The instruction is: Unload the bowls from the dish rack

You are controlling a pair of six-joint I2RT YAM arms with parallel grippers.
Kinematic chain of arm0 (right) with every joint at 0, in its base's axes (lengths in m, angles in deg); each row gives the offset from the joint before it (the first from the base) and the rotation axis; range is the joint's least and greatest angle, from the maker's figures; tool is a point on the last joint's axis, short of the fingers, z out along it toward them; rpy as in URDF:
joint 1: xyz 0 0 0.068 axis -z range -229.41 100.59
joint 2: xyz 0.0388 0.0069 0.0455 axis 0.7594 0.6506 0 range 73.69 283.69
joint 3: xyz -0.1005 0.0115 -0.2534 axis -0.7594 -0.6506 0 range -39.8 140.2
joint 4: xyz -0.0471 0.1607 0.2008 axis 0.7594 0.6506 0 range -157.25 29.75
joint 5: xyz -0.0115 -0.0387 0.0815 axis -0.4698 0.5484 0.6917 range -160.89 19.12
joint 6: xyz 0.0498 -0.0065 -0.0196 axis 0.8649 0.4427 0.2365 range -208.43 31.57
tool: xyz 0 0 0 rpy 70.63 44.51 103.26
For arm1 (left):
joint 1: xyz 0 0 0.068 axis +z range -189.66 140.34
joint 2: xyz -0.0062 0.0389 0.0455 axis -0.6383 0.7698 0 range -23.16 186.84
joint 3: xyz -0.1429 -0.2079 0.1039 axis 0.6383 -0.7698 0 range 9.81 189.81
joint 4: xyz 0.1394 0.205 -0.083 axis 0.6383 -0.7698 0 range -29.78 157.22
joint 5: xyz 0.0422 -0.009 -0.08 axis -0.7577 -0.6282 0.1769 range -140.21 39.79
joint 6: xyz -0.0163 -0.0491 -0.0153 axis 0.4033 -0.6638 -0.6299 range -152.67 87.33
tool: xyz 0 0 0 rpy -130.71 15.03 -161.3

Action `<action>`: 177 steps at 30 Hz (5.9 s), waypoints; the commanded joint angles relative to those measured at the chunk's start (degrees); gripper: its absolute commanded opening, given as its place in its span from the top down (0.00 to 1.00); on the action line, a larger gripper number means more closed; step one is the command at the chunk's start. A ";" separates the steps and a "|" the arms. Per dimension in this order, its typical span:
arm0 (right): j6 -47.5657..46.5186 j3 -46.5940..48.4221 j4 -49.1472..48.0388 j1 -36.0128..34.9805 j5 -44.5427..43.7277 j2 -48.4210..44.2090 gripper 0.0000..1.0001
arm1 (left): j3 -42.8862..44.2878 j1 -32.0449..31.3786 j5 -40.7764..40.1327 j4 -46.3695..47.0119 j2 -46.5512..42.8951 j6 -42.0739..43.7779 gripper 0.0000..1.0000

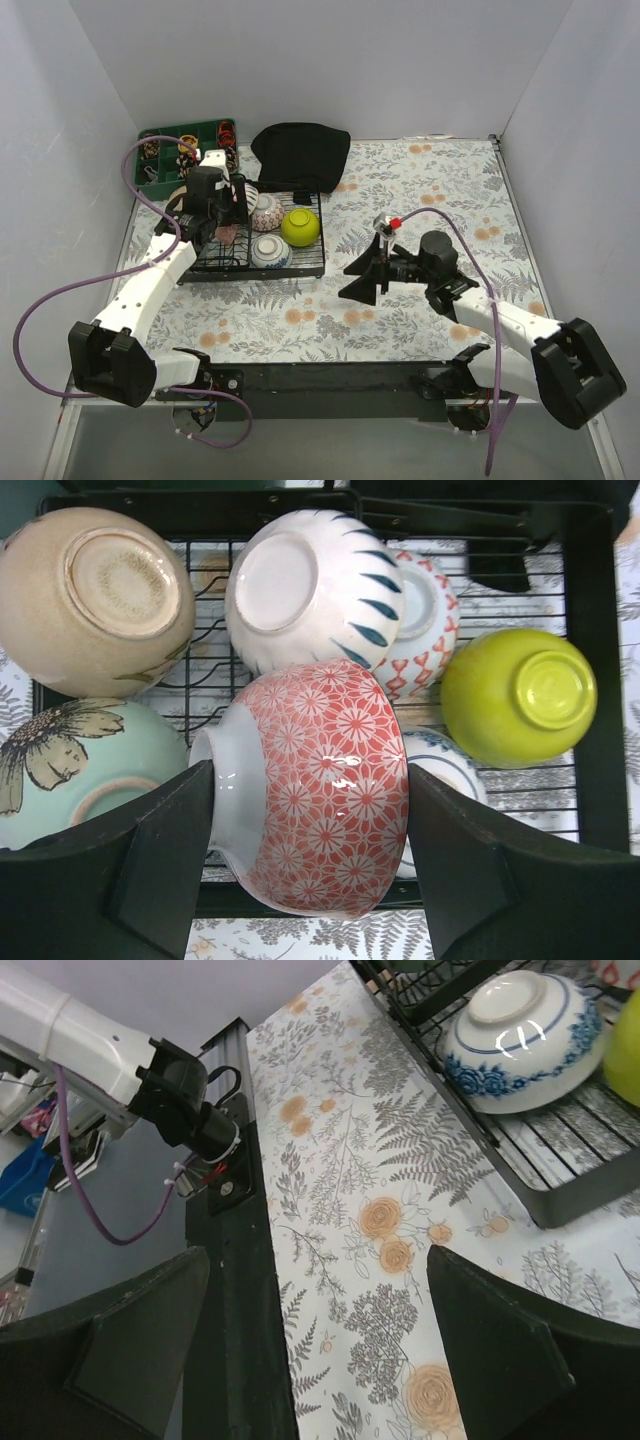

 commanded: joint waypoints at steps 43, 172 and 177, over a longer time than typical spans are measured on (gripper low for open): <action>-19.15 35.28 -21.39 -18.79 -21.46 40.03 0.94 | -8.86 -4.33 24.59 17.87 -11.21 -32.42 1.00; -19.85 8.11 34.33 3.89 -27.00 -18.43 0.02 | 8.27 -10.40 -22.08 20.51 26.67 22.43 0.35; -19.85 8.03 34.34 3.80 -27.09 -18.60 0.03 | 7.74 -10.49 -22.43 20.25 25.97 23.04 0.46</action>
